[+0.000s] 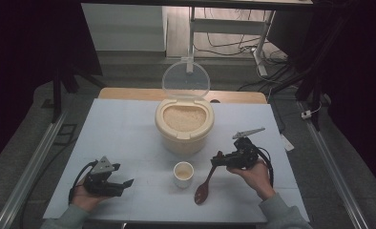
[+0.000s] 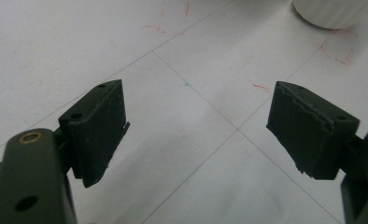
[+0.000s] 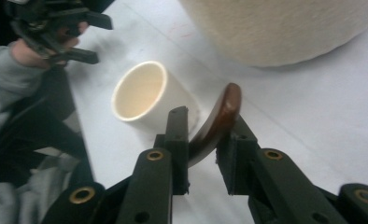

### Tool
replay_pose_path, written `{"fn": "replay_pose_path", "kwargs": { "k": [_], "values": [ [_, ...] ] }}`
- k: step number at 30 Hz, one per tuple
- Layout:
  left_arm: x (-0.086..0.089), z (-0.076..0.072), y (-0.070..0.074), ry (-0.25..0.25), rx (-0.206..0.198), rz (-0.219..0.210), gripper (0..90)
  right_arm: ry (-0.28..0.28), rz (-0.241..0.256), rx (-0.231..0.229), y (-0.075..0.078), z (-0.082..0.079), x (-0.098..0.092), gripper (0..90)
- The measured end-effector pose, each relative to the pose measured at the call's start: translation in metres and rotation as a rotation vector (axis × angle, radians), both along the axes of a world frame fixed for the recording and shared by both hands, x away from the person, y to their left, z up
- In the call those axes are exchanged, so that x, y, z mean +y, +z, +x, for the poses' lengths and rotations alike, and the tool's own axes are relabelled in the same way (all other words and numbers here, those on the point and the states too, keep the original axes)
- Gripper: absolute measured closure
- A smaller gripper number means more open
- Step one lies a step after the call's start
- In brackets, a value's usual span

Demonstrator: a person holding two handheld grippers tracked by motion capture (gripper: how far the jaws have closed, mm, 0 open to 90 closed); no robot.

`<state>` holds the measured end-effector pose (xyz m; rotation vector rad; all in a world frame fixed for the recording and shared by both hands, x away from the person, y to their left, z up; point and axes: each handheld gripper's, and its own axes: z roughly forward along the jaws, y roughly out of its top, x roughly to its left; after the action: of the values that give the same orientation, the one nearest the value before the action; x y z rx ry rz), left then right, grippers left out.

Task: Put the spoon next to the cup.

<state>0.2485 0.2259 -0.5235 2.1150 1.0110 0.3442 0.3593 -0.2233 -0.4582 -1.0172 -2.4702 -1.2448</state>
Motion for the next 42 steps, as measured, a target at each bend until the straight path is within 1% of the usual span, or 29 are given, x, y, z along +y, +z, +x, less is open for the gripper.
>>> {"fn": "replay_pose_path", "kwargs": {
  "k": [5, 7, 9, 10, 12, 18, 21, 23, 25, 30, 32, 34, 37, 38, 39, 41, 42],
  "values": [
    [0.0, 0.0, 0.0, 0.003, 0.001, -0.001, 19.4, -0.01, -0.003, -0.041, -0.007, 0.003, 0.001, 70.7],
    [0.0, 0.0, 0.0, 0.002, 0.001, 0.001, 19.3, -0.02, -0.016, -0.059, -0.01, 0.004, 0.001, 69.1],
    [0.0, 0.001, 0.0, 0.002, 0.001, 0.0, 19.3, -0.03, -0.013, -0.08, -0.013, 0.004, 0.001, 67.4],
    [0.0, 0.001, 0.0, 0.002, 0.002, 0.0, 19.3, -0.04, -0.021, -0.094, -0.016, 0.004, 0.002, 66.5],
    [0.0, 0.001, 0.0, 0.003, 0.002, 0.0, 19.3, -0.055, -0.016, -0.11, -0.02, 0.005, 0.002, 65.5],
    [0.0, 0.001, 0.0, 0.003, 0.001, 0.002, 19.3, -0.085, -0.01, -0.135, -0.033, 0.009, 0.003, 62.5],
    [0.0, 0.001, 0.0, 0.003, 0.001, 0.001, 19.4, -0.102, -0.016, -0.133, -0.04, 0.012, 0.002, 60.7],
    [0.0, 0.001, 0.0, 0.004, 0.001, 0.001, 19.4, -0.112, -0.011, -0.13, -0.044, 0.014, 0.001, 59.6],
    [0.0, 0.001, 0.0, 0.004, 0.001, 0.001, 19.4, -0.12, -0.016, -0.138, -0.047, 0.014, 0.001, 58.1],
    [0.0, 0.0, 0.0, 0.004, 0.0, 0.003, 19.3, -0.144, -0.059, -0.148, -0.053, 0.017, 0.002, 53.6],
    [0.0, 0.0, 0.0, 0.004, 0.001, 0.003, 19.3, -0.15, -0.066, -0.144, -0.056, 0.019, 0.003, 52.3],
    [0.0, 0.001, 0.0, 0.002, 0.002, 0.005, 19.4, -0.159, -0.086, -0.142, -0.057, 0.02, 0.003, 50.5],
    [0.0, 0.001, -0.001, 0.001, 0.002, 0.005, 19.4, -0.167, -0.117, -0.156, -0.06, 0.02, 0.006, 47.7],
    [0.0, 0.0, -0.001, 0.001, 0.002, 0.005, 19.4, -0.174, -0.13, -0.158, -0.06, 0.02, 0.006, 47.4],
    [0.0, 0.0, -0.001, 0.002, 0.002, 0.005, 19.3, -0.175, -0.125, -0.153, -0.062, 0.021, 0.007, 47.3],
    [0.0, 0.0, -0.001, 0.002, 0.002, 0.005, 19.4, -0.181, -0.139, -0.152, -0.063, 0.021, 0.007, 46.0],
    [0.0, 0.0, -0.001, 0.003, 0.002, 0.005, 19.3, -0.187, -0.154, -0.157, -0.064, 0.021, 0.008, 45.4]
  ]
}}
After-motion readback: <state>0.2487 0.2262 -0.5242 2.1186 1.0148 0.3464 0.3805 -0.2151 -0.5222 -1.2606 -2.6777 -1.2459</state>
